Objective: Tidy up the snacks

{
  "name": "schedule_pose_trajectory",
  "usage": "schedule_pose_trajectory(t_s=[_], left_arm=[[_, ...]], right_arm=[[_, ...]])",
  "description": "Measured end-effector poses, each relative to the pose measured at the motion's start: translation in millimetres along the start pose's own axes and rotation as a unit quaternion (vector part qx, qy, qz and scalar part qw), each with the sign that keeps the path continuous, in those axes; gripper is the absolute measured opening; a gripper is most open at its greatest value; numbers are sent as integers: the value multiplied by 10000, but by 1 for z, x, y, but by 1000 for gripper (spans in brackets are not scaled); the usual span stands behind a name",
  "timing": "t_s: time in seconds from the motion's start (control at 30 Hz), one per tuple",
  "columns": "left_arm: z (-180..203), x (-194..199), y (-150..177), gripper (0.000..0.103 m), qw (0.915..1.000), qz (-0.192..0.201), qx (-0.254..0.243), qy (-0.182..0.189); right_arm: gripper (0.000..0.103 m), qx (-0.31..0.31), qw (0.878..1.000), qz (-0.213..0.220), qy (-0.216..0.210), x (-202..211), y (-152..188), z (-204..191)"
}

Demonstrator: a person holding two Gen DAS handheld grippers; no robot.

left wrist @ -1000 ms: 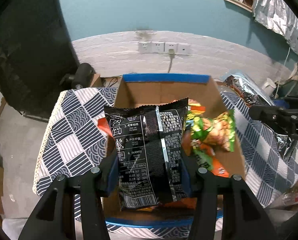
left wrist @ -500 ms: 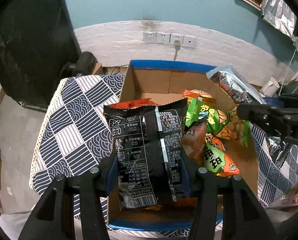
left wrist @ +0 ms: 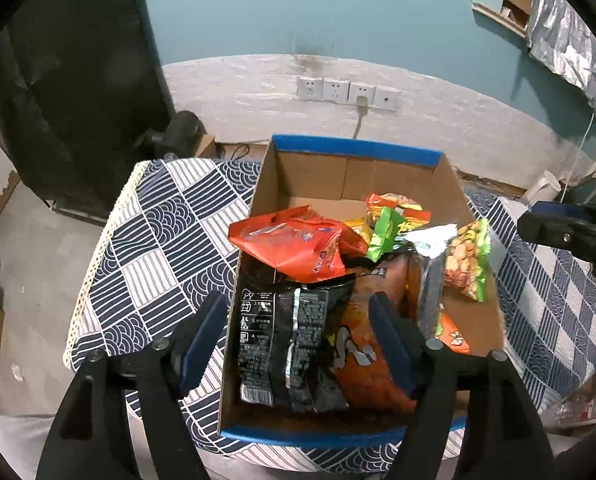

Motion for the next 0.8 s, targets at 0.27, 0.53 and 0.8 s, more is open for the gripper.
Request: schedule_pose_trajectory(t_s=[0.27,0.53,0.8], left_arm=[[16,29,-5,81,9996,256,-98,15],[44,48,-8,88,9979,455,-450,-70],[56,65,-12,89,9965,624,-543,-125]], right_arm=[[62,-48,9993,360,117,36,6,20],[67,-60,9978,622,203,61,19,31],[67,-58,9971,718,231,76,32,40]])
Point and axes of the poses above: each gripper's, at about its wrist camera, not at the fingertips, and x roughly against the way its jaws point, z to its right, y to its underside, the point moved 4 cm from there along -x, roughly the way its jaws point, and after that the axes turned 14 degrees about -x, right-handed, at the moved point
